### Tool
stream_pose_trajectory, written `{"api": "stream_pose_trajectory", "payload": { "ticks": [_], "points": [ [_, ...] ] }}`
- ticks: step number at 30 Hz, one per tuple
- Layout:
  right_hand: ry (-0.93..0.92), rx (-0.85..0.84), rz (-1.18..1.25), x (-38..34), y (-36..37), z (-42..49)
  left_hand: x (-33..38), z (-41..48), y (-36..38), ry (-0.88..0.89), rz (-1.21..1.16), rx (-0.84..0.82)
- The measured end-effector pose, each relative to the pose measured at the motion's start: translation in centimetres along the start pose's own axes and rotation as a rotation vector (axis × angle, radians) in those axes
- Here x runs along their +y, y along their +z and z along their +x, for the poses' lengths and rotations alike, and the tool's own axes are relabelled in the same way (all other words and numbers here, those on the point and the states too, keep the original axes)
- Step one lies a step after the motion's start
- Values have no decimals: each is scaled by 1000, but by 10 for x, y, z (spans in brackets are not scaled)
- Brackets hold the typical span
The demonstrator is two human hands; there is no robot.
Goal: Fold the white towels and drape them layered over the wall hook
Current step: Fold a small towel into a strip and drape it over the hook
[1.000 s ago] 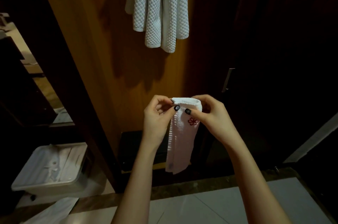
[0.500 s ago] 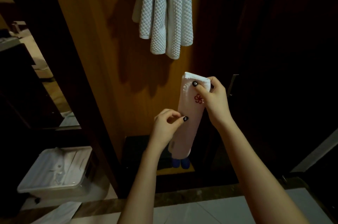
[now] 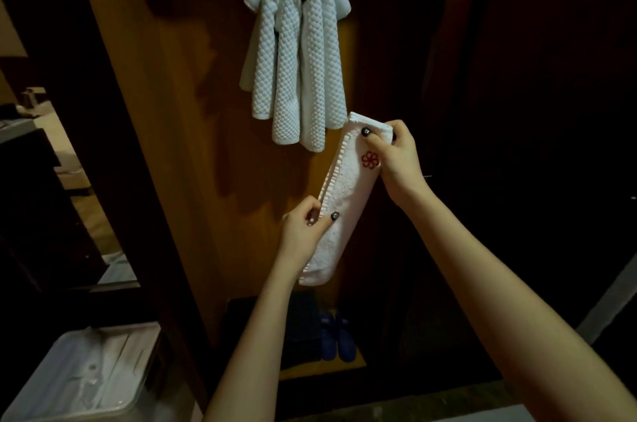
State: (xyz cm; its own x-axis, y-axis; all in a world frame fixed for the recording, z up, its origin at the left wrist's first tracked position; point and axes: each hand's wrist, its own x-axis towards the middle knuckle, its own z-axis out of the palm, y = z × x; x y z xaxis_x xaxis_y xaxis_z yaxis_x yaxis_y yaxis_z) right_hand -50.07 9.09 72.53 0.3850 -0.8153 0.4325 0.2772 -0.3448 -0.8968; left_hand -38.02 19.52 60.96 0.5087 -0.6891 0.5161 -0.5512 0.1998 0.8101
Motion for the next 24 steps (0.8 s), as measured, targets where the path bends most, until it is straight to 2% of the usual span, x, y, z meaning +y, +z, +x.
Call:
{"api": "stream_pose_trajectory", "payload": {
  "ticks": [6,11,17,24],
  "points": [
    [-22,-57,-65,-18,-6,25,7,20,0,85,72,-7],
    [34,43,56,-31,-1,40,-3,20,12,16,184,-110],
    [-43,120,-31,-28,-12,47,-13,17,19,-4,96,5],
    [-3,118,-81,-19,-39,55,-19,18,1,-13,-36,-86]
  ]
}}
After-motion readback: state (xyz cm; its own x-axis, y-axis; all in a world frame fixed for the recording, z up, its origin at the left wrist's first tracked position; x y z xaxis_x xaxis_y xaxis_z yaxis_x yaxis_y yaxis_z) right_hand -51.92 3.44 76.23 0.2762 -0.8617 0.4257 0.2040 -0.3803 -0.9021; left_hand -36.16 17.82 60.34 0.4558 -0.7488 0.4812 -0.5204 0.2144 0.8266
